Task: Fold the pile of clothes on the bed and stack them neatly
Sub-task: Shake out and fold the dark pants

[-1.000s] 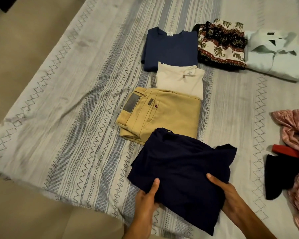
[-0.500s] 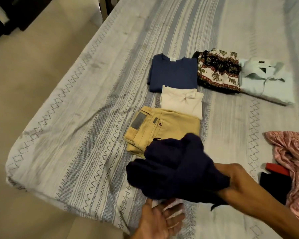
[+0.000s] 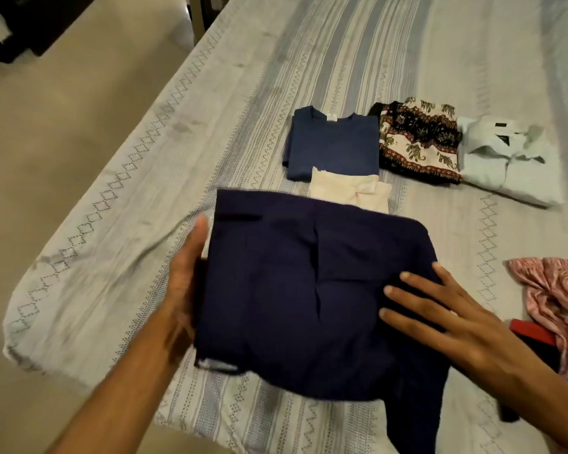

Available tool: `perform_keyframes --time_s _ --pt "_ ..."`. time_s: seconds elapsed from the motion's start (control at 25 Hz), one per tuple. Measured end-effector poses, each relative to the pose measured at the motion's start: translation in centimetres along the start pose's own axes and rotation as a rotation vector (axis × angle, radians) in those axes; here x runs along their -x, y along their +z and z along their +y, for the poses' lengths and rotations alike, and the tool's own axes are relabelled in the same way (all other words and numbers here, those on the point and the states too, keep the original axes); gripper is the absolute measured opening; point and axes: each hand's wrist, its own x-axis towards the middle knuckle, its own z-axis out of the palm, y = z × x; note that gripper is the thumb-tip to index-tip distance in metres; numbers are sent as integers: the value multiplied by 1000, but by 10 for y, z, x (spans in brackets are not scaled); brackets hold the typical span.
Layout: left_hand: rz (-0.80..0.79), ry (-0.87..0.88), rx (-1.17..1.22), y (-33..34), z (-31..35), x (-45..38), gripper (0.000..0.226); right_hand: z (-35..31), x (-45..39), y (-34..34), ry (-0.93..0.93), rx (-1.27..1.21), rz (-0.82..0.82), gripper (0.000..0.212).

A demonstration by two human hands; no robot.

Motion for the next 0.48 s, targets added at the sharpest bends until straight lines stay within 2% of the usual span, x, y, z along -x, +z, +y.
perform_keyframes --time_s 0.04,0.12,0.2,0.28,0.32,0.36,0.4,0.44,0.48 --pt "-30 18 -60 13 20 -6 45 12 -15 4 20 -11 23 44" --pt "-114 26 -348 28 53 -33 47 32 -33 28 73 78 32 47" --pt "-2 7 -499 10 48 -78 46 32 -44 70 151 141 -109 66" --pt "139 -26 -642 -19 16 -122 48 22 -46 117 260 -10 -330 100" --pt "149 -79 -719 -33 -4 -137 57 14 -43 140 319 -133 -397 110" --pt "182 -139 -778 -44 -26 -151 67 3 -42 156 426 -338 -447 108" --pt "237 -170 -825 -56 -44 -161 76 -9 -42 165 592 -596 -401 95" --pt "282 -173 -858 -63 -57 -163 81 -20 -45 171 797 -811 -178 77" --pt "311 -129 -886 -65 -63 -159 79 -28 -49 170 1050 -921 113 60"
